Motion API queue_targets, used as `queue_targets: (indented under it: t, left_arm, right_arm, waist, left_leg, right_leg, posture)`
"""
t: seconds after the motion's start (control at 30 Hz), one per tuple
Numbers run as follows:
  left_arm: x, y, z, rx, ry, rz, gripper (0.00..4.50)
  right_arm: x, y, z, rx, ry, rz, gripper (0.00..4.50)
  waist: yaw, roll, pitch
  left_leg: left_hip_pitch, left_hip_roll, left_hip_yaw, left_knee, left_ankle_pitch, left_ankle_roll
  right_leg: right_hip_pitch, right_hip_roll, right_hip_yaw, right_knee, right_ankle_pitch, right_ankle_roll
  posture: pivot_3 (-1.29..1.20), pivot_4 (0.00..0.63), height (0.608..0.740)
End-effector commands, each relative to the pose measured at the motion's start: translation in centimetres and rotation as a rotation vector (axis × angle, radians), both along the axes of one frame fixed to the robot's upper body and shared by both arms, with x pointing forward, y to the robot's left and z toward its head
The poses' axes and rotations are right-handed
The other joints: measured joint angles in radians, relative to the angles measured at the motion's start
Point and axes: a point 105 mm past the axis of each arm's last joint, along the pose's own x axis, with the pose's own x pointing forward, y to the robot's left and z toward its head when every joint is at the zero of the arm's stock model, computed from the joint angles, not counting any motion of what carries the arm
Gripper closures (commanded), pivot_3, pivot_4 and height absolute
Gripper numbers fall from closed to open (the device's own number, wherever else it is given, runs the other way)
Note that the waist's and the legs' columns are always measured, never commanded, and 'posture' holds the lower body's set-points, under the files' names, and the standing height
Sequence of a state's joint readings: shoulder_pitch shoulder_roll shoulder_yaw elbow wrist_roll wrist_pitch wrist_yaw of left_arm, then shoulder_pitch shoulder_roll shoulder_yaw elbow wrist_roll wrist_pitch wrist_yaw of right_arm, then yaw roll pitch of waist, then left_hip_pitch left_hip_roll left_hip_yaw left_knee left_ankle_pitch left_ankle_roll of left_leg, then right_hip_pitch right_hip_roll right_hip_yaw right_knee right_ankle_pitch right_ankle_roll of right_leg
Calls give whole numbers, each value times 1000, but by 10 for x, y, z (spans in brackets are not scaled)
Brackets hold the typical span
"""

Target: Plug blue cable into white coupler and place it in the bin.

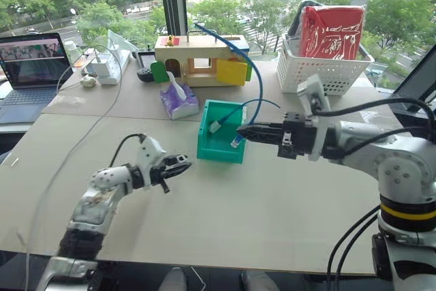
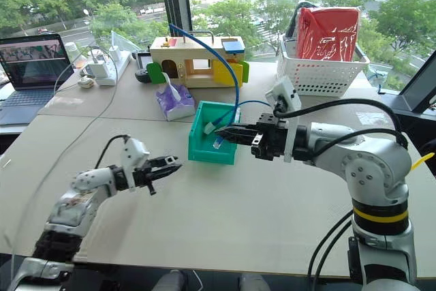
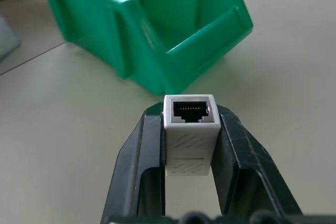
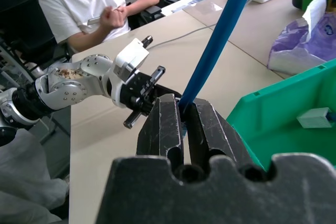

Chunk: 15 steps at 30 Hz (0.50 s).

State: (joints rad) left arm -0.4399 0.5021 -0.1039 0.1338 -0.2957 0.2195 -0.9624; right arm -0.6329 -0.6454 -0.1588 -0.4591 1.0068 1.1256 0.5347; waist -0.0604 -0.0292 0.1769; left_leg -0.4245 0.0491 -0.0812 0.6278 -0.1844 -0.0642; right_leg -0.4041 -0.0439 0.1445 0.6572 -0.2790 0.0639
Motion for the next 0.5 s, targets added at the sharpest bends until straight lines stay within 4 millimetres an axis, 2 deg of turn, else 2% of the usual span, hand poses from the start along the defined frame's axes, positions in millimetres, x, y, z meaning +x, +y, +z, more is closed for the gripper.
queue_targets:
  t: [0.03,0.2,0.33,0.4,0.5]
  left_arm:
    - [12,-28,8,-6,-52,-36,3821]
    - [6,-68,-11,90,-43,-154,3821]
    - [6,-84,-20,167,-72,-174,3821]
    - [5,-90,-25,206,-57,-187,3821]
    - [-5,-99,-21,178,-15,-241,3821]
  right_arm:
    - [-5,-18,2,4,-46,-118,4500]
    - [-6,-36,-6,39,-52,-298,4500]
    - [-8,-48,-14,77,-43,-434,4500]
    - [-12,-50,-26,80,-13,-490,4500]
    - [-18,-48,-40,94,34,-531,4500]
  waist:
    - [2,0,0]
    - [-7,0,0]
    - [-6,0,0]
    - [-5,0,0]
    - [-1,0,0]
  left_leg:
    - [0,0,0,0,0,0]
    - [0,0,0,0,0,0]
    - [1,0,0,1,0,0]
    - [1,0,0,1,0,0]
    - [1,-1,0,1,0,1]
  right_leg:
    - [0,0,0,0,0,0]
    - [0,0,1,0,0,0]
    - [0,0,1,2,0,0]
    - [1,0,1,2,0,0]
    - [2,0,1,2,0,1]
  posture:
    - [0,150,740]
    - [0,150,740]
    - [0,150,740]
    - [0,150,740]
    - [0,150,740]
